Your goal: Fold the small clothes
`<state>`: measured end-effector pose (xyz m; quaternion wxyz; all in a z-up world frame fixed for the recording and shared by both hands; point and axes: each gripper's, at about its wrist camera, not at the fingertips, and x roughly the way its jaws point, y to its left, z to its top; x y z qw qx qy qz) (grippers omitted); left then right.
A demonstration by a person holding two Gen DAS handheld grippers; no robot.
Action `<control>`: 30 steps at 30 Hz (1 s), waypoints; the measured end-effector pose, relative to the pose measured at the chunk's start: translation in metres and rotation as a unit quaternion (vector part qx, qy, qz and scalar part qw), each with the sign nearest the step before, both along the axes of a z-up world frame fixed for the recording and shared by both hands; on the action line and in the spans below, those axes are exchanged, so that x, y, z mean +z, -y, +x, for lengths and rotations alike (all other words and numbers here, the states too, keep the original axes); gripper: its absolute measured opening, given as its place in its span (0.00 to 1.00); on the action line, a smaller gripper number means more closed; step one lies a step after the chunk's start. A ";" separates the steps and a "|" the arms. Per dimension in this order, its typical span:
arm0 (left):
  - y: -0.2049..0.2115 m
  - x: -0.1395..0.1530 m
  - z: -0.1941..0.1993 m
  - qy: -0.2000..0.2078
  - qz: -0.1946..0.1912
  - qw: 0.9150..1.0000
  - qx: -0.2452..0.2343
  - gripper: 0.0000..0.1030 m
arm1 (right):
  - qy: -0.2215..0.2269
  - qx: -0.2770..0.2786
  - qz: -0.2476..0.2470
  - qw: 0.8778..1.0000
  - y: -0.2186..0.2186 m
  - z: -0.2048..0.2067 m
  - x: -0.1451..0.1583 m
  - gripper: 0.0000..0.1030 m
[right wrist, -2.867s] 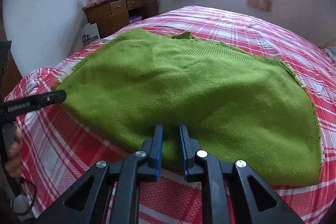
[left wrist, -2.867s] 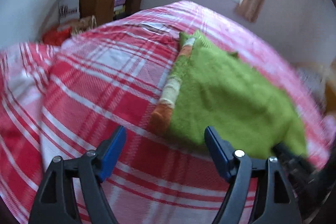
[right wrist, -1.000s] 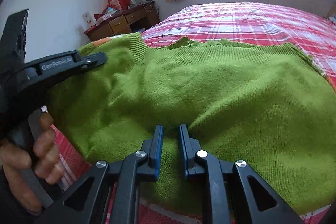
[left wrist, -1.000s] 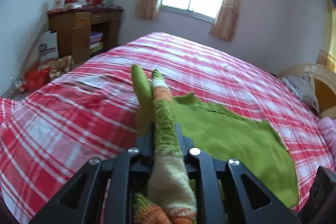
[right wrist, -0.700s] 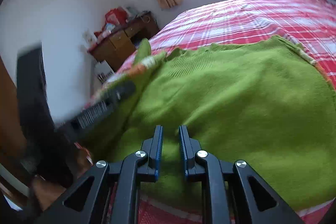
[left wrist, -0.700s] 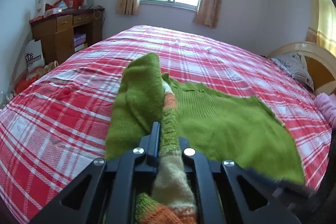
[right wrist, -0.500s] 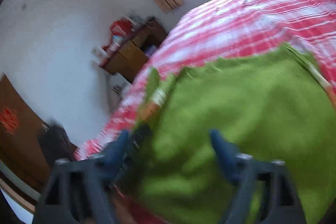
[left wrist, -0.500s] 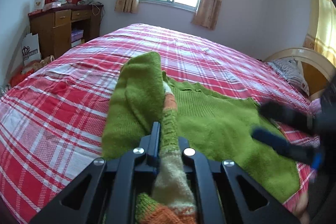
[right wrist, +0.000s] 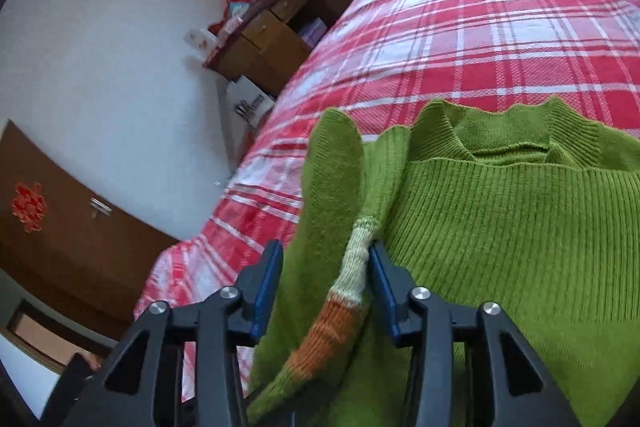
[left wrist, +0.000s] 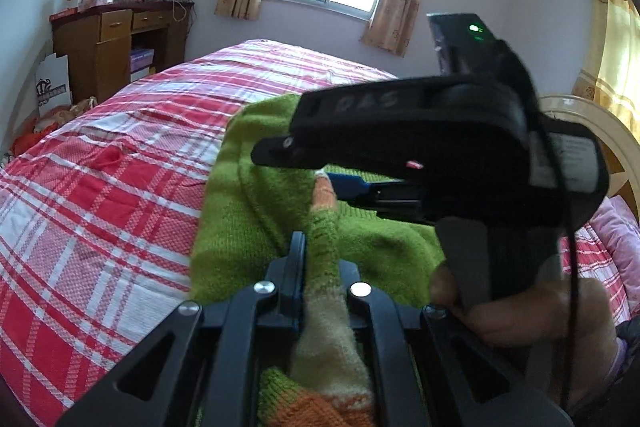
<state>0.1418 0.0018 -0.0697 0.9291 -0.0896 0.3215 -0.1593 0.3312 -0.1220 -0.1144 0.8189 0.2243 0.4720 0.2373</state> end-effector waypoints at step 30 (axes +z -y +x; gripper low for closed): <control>0.084 0.033 -0.019 -0.015 0.029 0.997 -0.072 0.07 | 0.085 -0.047 -0.054 0.994 0.090 -0.051 0.051 0.12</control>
